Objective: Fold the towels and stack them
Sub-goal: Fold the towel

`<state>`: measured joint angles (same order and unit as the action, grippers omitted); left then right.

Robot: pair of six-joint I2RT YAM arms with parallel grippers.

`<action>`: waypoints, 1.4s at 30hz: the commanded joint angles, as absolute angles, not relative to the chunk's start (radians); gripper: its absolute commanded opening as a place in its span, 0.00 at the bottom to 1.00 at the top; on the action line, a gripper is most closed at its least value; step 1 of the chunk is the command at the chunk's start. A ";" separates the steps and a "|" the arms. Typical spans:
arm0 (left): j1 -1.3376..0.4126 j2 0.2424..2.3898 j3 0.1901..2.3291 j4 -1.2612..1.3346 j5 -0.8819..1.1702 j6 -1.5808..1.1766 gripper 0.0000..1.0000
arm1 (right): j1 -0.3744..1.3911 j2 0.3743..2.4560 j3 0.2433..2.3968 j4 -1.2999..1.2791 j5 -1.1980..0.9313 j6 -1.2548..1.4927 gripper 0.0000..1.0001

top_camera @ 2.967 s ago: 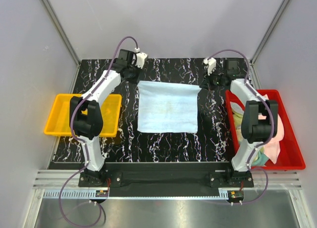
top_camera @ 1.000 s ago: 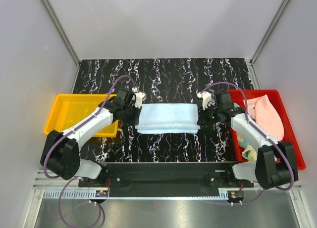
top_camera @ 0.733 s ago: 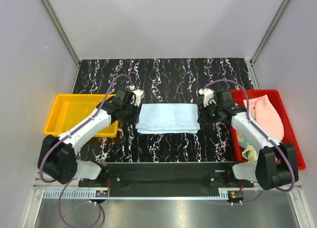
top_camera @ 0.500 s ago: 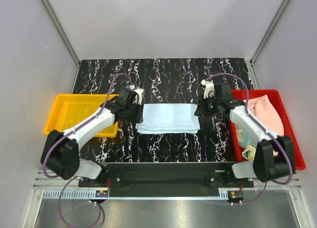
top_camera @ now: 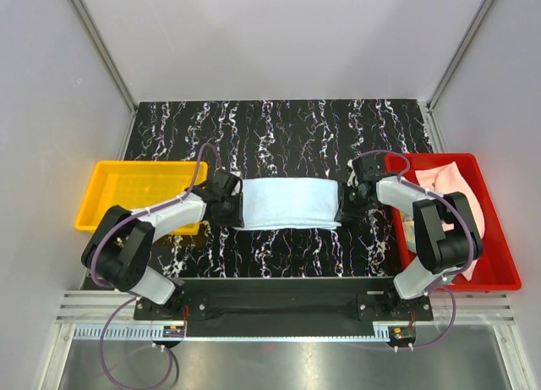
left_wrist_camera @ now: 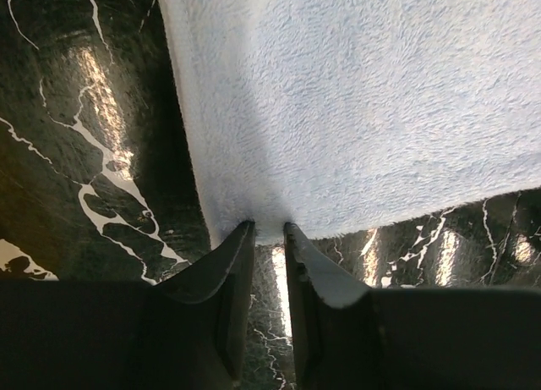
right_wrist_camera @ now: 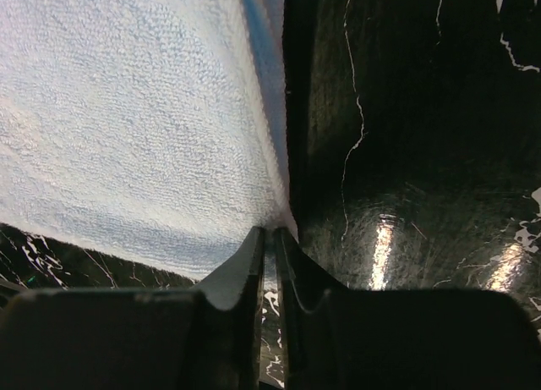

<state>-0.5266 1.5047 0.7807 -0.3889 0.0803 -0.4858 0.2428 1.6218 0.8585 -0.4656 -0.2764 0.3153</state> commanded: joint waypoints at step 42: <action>-0.457 1.411 0.933 -0.514 0.038 -0.525 0.49 | 0.374 1.401 0.787 -0.419 -0.236 0.423 0.21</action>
<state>-0.4984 1.4174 0.8890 -0.5232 0.0151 -0.5323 0.3729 1.4445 0.7586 -0.3840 -0.2558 0.4492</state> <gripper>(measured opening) 0.482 0.207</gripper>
